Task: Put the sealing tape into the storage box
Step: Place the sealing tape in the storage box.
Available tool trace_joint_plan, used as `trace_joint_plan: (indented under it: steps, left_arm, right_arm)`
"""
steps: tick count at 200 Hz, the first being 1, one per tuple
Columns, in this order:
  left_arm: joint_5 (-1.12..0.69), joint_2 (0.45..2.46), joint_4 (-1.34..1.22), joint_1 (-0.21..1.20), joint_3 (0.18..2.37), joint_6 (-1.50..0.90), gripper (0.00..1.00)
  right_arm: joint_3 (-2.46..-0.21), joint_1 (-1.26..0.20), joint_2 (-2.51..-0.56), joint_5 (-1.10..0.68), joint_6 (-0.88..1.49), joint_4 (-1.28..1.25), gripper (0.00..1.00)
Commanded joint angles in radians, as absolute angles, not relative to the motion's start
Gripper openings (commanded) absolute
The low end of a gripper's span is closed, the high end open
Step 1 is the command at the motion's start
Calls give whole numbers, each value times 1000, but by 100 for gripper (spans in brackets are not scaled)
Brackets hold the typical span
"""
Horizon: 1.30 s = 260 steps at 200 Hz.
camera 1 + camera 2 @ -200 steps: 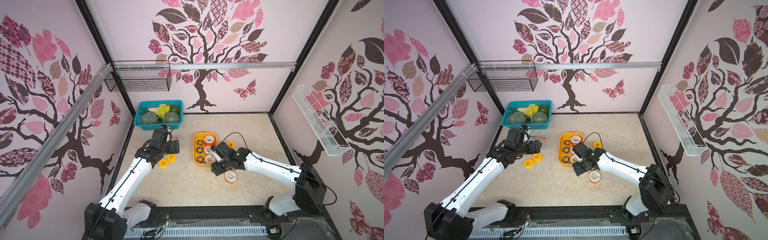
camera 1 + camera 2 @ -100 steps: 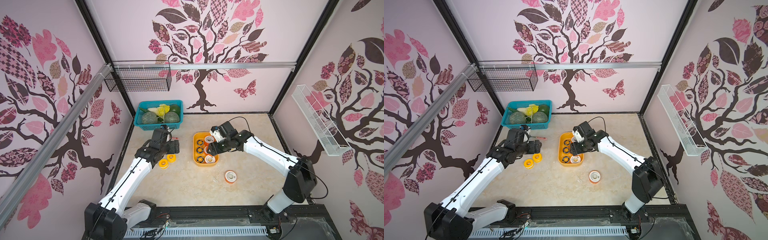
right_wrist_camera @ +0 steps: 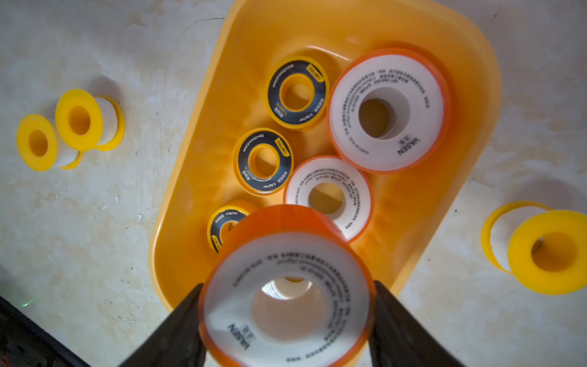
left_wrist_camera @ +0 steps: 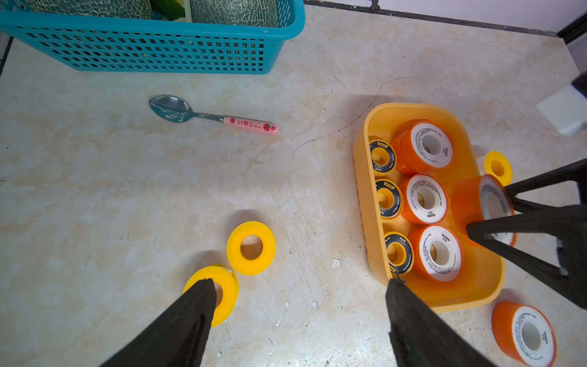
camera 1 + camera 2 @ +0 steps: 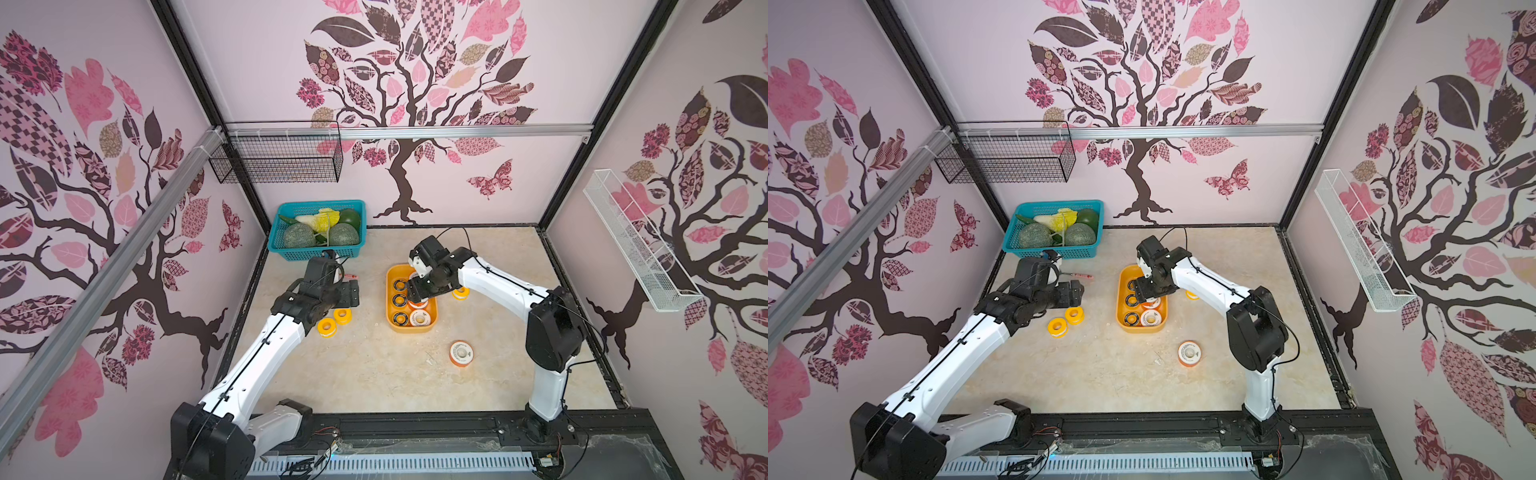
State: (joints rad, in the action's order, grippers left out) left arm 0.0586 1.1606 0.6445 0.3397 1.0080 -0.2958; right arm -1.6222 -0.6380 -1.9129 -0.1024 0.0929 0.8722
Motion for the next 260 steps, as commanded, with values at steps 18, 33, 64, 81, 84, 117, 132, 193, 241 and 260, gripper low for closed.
trace_joint_plan:
  steps: [18, 33, 64, 81, 84, 117, 132, 193, 241, 260]
  left_arm:
    - [54, 1170, 651, 334, 1024, -301, 89]
    - [54, 1170, 651, 335, 1024, -301, 89]
    - [57, 1173, 653, 334, 1023, -301, 89]
    - [57, 1175, 655, 334, 1025, -299, 89]
    - [57, 1175, 655, 334, 1025, -299, 89]
    - [61, 1176, 657, 334, 1025, -299, 89]
    - [62, 1175, 657, 334, 1025, -299, 89]
    - [63, 1176, 659, 334, 1025, -299, 89]
    - [64, 1174, 659, 334, 1025, -298, 89]
    - [64, 1175, 660, 334, 1025, -298, 89]
  right_arm:
    - [-1688, -640, -1977, -56, 65, 923, 72]
    - [-1702, -641, -1995, -43, 63, 933, 72]
    - [-1733, -643, -2028, -24, 64, 943, 73]
    - [-1760, -645, -2052, -9, 67, 957, 72]
    - [-1763, -647, -2057, -7, 67, 961, 73]
    - [-1786, -651, -2095, 22, 79, 974, 72]
    - [-1795, -652, -2102, 28, 83, 980, 72]
    - [-1798, -654, -2110, 37, 84, 978, 72]
    - [-1818, -655, -2133, 57, 85, 996, 72]
    - [-1825, -658, -2139, 63, 85, 997, 72]
